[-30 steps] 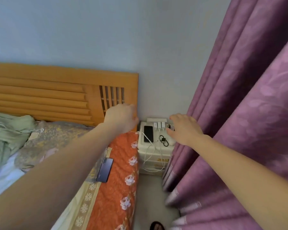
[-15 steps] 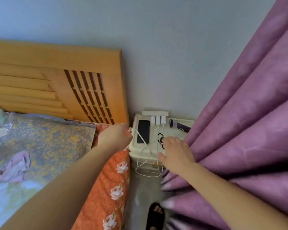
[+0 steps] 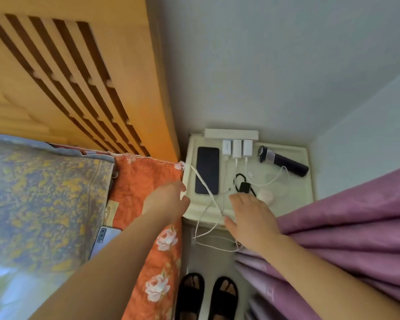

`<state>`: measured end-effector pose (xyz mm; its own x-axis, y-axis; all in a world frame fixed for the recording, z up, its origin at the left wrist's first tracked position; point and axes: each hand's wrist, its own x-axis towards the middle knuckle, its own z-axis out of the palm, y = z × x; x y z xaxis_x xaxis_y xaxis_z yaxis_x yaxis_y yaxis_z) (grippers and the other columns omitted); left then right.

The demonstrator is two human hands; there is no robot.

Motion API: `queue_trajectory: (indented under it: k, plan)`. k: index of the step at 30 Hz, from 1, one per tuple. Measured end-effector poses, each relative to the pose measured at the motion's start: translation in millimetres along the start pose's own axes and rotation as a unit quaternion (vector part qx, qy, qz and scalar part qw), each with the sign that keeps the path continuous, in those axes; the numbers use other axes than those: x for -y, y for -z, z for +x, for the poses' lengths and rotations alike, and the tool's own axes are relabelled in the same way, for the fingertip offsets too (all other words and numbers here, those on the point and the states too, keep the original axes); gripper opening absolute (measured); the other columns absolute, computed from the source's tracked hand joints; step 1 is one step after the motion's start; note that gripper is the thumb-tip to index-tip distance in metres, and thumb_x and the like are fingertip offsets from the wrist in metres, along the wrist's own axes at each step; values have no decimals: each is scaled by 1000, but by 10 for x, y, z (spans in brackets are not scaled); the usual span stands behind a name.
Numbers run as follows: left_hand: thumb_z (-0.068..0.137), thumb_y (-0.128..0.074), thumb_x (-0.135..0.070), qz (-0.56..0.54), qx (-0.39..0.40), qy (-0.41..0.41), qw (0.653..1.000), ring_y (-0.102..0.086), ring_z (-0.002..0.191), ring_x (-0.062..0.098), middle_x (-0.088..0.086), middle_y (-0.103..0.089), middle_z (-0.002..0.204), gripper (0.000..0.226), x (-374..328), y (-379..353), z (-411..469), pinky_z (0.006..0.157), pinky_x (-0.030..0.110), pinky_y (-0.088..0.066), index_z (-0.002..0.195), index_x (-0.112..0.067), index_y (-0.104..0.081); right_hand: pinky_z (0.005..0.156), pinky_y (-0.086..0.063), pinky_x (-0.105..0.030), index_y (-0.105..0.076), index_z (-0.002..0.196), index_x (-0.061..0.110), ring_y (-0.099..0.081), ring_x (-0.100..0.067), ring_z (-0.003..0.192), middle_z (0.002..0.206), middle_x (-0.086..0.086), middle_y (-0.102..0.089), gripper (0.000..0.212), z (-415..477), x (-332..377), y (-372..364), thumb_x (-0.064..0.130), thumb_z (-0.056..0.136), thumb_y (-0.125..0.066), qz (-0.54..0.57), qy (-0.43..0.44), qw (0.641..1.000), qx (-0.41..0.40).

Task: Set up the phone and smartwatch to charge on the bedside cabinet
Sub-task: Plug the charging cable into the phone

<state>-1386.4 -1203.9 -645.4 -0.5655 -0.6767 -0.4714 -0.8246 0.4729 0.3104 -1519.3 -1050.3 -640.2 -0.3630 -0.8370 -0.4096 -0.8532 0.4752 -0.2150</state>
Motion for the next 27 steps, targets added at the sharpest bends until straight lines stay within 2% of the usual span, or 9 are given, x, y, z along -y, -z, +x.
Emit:
queue_trajectory:
  k: [9,12,14,18,22,25,27]
  plan:
    - [93,-45,-26,-11,-31,-55,998,-53,116,20,-2,-53,136,39,15,-398,526,86,33,-49,132,-24,-51,97,-41,-36,-41,130,15,-46,-24,119,129,-3,-51,46,726,-35,-419,39,90,-43,28,-12,998,-57]
    - [92,-45,-25,-13,-41,-50,998,-56,110,19,-2,-56,130,36,-7,-469,651,82,33,-51,127,-25,-54,97,-43,-39,-47,126,12,-48,-27,119,128,-7,-53,44,909,25,-499,35,89,-49,35,-1,996,-85]
    - [92,-46,-24,-18,-46,-41,998,-58,106,19,-2,-57,126,35,-23,-504,713,77,31,-49,125,-25,-56,93,-46,-39,-52,120,11,-51,-27,114,122,-8,-56,41,1032,68,-541,36,87,-54,25,2,994,-105]
    - [91,-46,-24,-22,-41,-40,998,-59,101,20,0,-59,122,33,-22,-504,805,70,30,-46,122,-24,-57,76,-46,-35,-58,101,14,-54,-24,94,100,-5,-58,30,1253,134,-615,38,83,-59,37,-21,986,-162]
    - [92,-47,-25,-20,-25,-50,998,-59,103,20,-1,-59,125,33,33,-468,866,75,32,-49,123,-25,-57,75,-44,-35,-59,101,14,-54,-24,93,96,-6,-59,34,1419,155,-736,43,85,-57,51,-43,986,-153]
    - [91,-47,-24,-24,-21,-50,998,-59,104,19,-1,-60,123,32,44,-458,886,78,33,-51,122,-25,-57,68,-43,-35,-61,91,12,-56,-26,85,88,-8,-62,28,1463,181,-826,39,84,-60,82,-58,981,-163]
    - [91,-48,-24,-29,-16,-44,998,-60,103,19,0,-61,122,33,35,-460,910,79,34,-52,122,-24,-58,66,-39,-33,-60,89,13,-56,-25,83,86,-6,-62,24,1444,191,-853,36,88,-55,127,-70,976,-163]
